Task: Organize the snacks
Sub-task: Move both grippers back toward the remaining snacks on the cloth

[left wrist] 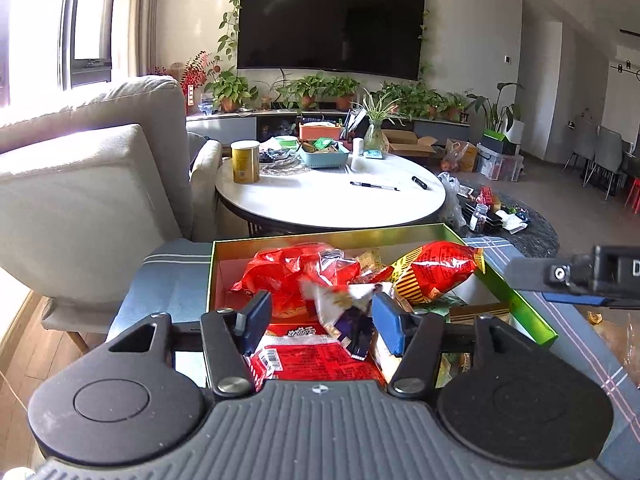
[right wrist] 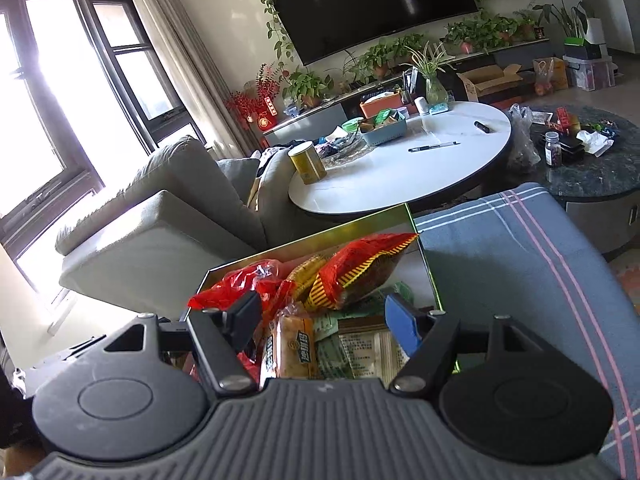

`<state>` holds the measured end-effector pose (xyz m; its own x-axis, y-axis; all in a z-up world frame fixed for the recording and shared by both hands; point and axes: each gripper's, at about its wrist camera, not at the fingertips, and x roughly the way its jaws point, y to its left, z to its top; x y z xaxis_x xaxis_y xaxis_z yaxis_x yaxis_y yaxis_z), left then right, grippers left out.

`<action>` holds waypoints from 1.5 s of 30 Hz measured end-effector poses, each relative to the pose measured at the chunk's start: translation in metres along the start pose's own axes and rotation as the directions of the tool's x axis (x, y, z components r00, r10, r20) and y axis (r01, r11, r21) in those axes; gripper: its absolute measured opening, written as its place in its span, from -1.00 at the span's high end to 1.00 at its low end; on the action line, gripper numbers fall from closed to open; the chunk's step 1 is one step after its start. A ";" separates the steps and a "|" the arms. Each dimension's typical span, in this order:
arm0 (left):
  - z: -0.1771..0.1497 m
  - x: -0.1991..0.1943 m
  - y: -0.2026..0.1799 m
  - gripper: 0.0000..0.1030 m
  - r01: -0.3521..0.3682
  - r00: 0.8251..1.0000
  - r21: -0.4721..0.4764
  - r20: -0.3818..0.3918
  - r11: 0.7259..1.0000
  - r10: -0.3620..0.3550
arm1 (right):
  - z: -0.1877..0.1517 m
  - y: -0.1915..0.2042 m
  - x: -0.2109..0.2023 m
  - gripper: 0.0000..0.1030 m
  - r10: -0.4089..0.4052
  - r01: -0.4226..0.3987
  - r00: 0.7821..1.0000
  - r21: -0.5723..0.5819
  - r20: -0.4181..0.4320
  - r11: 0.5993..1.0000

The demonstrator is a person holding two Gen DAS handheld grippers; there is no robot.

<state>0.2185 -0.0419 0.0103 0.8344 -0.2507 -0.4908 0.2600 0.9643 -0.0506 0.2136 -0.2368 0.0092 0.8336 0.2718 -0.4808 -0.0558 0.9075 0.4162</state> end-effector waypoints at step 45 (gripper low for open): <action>-0.101 -0.105 -0.011 -0.16 0.007 0.990 -0.055 -0.141 0.998 -0.015 | -0.156 -0.027 -0.132 -0.56 -0.141 0.045 0.968 -0.407 -0.207 0.912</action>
<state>0.0787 -0.0180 -0.0260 0.7535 -0.2501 -0.6080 0.2384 0.9658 -0.1018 0.0198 -0.2470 -0.0591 0.7011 0.2019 -0.6839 -0.2367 0.9706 0.0439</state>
